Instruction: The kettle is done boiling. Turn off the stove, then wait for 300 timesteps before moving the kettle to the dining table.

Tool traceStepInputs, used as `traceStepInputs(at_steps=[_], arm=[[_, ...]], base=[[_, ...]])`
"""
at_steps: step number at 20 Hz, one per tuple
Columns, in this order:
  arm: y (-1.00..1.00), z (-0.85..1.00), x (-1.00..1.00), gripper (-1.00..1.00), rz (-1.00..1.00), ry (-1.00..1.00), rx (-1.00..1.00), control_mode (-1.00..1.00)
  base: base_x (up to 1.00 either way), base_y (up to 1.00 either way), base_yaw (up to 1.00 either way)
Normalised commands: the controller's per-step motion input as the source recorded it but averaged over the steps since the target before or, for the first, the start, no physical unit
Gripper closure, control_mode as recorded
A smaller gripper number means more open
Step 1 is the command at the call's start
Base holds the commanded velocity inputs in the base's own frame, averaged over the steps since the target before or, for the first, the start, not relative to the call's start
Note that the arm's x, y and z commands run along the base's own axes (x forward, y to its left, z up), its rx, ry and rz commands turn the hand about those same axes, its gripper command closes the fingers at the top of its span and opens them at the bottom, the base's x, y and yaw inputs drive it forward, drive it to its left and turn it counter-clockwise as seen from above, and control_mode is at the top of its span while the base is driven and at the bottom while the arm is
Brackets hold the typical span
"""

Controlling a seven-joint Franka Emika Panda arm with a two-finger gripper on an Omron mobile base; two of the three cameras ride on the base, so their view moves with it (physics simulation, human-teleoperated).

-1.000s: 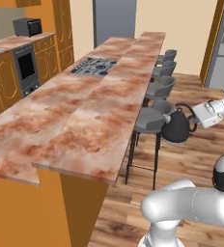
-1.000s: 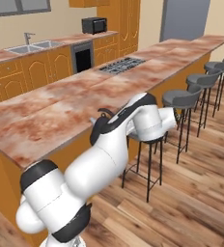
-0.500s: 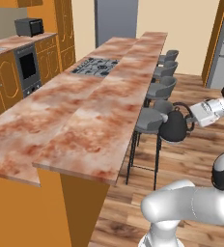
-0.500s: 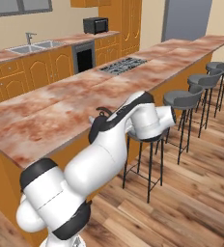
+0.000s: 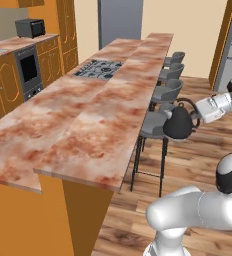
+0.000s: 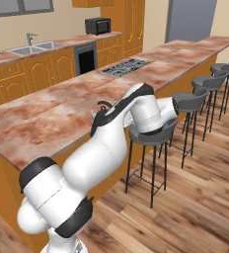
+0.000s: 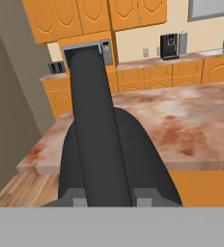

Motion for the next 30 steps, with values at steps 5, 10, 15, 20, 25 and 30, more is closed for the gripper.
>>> traceStepInputs(at_steps=[5, 10, 15, 20, 25, 30], arm=[[0.04, 0.16, 0.32, 1.0, 0.03, 0.01, -0.01, -1.0], [0.15, 0.0, 0.28, 1.0, 0.03, 0.0, 0.0, -1.0], [0.21, 0.0, 0.21, 1.0, 0.01, 0.0, 0.0, -1.0], [0.18, 0.0, 0.16, 1.0, 0.01, 0.0, 0.0, -1.0], [0.22, 0.0, 0.13, 1.0, 0.01, 0.0, 0.0, -1.0], [0.23, 0.0, 0.12, 1.0, 0.01, 0.0, 0.0, -1.0]], base=[[0.0, 0.0, 0.0], [0.0, 0.0, 0.0], [0.0, 0.0, 0.0], [0.0, 0.0, 0.0], [0.0, 0.0, 0.0], [0.0, 0.0, 0.0]])
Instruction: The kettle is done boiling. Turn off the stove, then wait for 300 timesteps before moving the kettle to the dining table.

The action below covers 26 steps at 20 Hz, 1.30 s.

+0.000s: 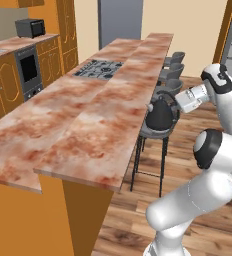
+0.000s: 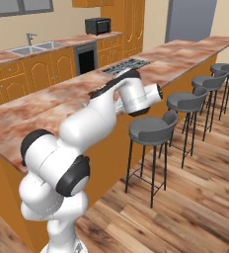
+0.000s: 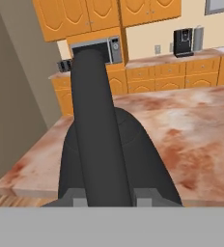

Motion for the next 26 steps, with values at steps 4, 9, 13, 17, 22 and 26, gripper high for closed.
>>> traceStepInputs(at_steps=[4, 9, 13, 17, 22, 26], arm=[[0.24, -0.01, 0.13, 1.0, 0.02, -0.01, 0.01, -1.0], [0.24, -0.02, 0.13, 1.0, 0.01, -0.02, 0.02, -1.0], [0.25, -0.05, 0.14, 1.0, 0.02, -0.02, 0.02, -1.0], [0.25, -0.1, 0.15, 1.0, 0.03, -0.02, 0.01, -1.0], [0.24, -0.17, 0.18, 1.0, 0.03, -0.05, 0.01, -1.0], [0.21, -0.14, 0.17, 1.0, 0.03, -0.04, 0.02, -1.0]], base=[[0.0, 0.0, 0.0], [0.0, 0.0, 0.0], [0.0, 0.0, 0.0], [0.0, 0.0, 0.0], [0.0, 0.0, 0.0], [0.0, 0.0, 0.0]])
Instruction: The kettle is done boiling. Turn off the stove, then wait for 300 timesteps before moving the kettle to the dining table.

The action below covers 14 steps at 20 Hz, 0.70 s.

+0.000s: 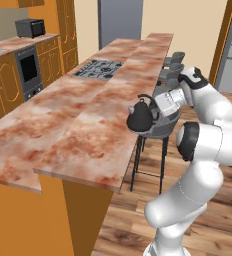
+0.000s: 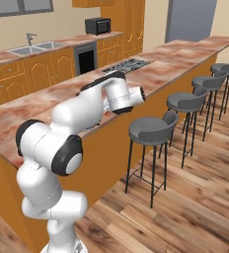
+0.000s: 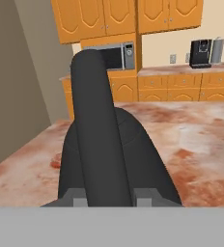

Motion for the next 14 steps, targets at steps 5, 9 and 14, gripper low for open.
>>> traceStepInputs(at_steps=[5, 9, 14], arm=[[0.24, -0.11, 0.18, 1.0, 0.02, -0.06, 0.02, -1.0], [0.1, -0.16, 0.06, 1.0, 0.04, -0.01, 0.0, -1.0], [0.12, -0.16, 0.08, 1.0, 0.02, 0.0, 0.0, -1.0]], base=[[0.0, 0.0, 0.0], [0.0, 0.0, 0.0], [0.0, 0.0, 0.0]])
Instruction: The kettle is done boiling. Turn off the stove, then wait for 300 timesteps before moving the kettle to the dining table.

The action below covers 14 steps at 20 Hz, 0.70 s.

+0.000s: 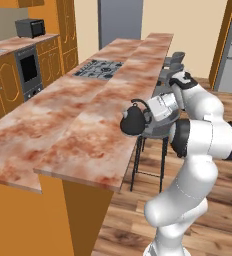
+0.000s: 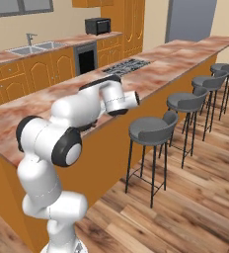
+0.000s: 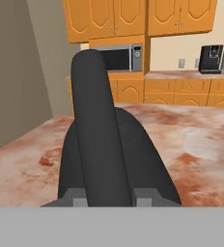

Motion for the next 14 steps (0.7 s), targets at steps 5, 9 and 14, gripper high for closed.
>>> traceStepInputs(at_steps=[5, 9, 14], arm=[[0.26, -0.14, 0.19, 1.0, 0.0, 0.0, 0.0, -1.0], [0.25, -0.12, 0.2, 1.0, 0.0, 0.0, 0.0, -1.0], [0.26, -0.14, 0.21, 1.0, 0.0, 0.0, 0.0, -1.0]], base=[[0.0, 0.0, 0.0], [0.0, 0.0, 0.0], [0.0, 0.0, 0.0]])
